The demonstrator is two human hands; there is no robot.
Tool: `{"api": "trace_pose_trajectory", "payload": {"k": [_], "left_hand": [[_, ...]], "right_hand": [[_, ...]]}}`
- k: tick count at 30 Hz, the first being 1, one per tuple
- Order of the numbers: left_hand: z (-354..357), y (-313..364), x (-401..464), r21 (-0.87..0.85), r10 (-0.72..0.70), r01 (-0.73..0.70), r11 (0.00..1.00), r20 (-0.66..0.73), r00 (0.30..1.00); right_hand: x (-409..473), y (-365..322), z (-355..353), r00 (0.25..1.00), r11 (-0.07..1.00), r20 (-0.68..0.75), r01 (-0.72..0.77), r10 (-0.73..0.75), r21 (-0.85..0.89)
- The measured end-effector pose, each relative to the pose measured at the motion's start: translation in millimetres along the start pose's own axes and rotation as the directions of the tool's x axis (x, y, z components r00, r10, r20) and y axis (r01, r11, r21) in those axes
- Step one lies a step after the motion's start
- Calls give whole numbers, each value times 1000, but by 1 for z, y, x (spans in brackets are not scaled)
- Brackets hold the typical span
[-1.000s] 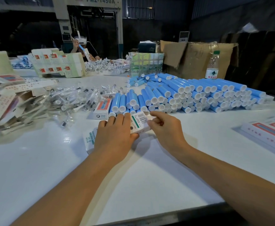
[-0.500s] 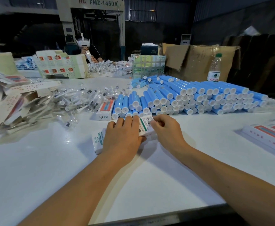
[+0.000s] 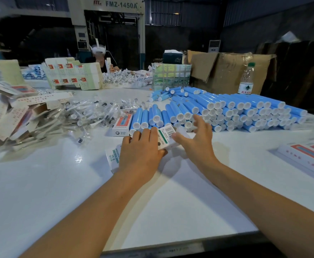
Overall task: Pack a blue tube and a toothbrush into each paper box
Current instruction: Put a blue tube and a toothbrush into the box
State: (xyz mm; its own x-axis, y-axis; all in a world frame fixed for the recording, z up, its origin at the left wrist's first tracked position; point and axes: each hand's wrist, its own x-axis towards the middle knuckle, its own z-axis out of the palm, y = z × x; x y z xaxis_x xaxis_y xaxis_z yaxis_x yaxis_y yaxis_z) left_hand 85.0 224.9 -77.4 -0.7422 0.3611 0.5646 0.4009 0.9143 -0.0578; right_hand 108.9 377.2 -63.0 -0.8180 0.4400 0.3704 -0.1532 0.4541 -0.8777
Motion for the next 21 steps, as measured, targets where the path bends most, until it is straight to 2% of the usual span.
{"api": "trace_pose_trajectory", "payload": {"k": [1, 2, 3, 4, 5, 6, 8, 9, 10, 11, 12, 14, 17, 21], "left_hand": [[-1, 1, 0, -5, -2, 2, 1000, -7, 1000], [-1, 2, 0, -12, 2, -2, 1000, -11, 1000], [-2, 3, 0, -25, 12, -13, 1000, -8, 1000], [-2, 5, -1, -31, 25, -25, 999, -5, 1000], [-2, 5, -1, -31, 38, -38, 999, -2, 999], [-1, 5, -2, -26, 52, -52, 998, 0, 999], [-2, 5, -3, -9, 76, -76, 997, -5, 997], [-4, 5, -3, 3, 85, -85, 996, -2, 996], [-5, 7, -3, 7, 89, -89, 996, 13, 996], [-7, 9, -4, 5, 91, -92, 996, 40, 995], [-7, 11, -5, 9, 94, -95, 995, 54, 994], [-6, 15, -6, 32, 92, -94, 995, 51, 994], [-9, 17, -7, 20, 67, -68, 997, 54, 996], [-10, 16, -8, 14, 83, -84, 996, 52, 995]], "right_hand": [[1, -2, -1, 991, 977, 49, -135, 128, 162], [2, -3, -1, 956, 887, 153, -290, 250, 359], [2, -4, -1, 894, 733, 298, -445, 334, 514], [3, -5, -1, 832, 582, 422, -554, 360, 596], [4, -5, -1, 799, 510, 481, -601, 360, 616], [5, -4, -1, 798, 504, 491, -602, 350, 619], [3, -3, 1, 855, 617, 416, -513, 310, 597], [-1, -4, 3, 901, 737, 341, -421, 269, 529], [-4, -4, 5, 946, 883, 251, -290, 206, 369], [-9, -3, 7, 977, 979, 184, -139, 111, 149], [-14, -2, 10, 987, 999, 158, -15, 20, -32], [-20, -4, 13, 985, 978, 154, 110, -83, -180], [-22, -6, 13, 978, 955, 146, 182, -151, -234], [-23, -5, 10, 975, 970, 173, 168, -138, -173]]}}
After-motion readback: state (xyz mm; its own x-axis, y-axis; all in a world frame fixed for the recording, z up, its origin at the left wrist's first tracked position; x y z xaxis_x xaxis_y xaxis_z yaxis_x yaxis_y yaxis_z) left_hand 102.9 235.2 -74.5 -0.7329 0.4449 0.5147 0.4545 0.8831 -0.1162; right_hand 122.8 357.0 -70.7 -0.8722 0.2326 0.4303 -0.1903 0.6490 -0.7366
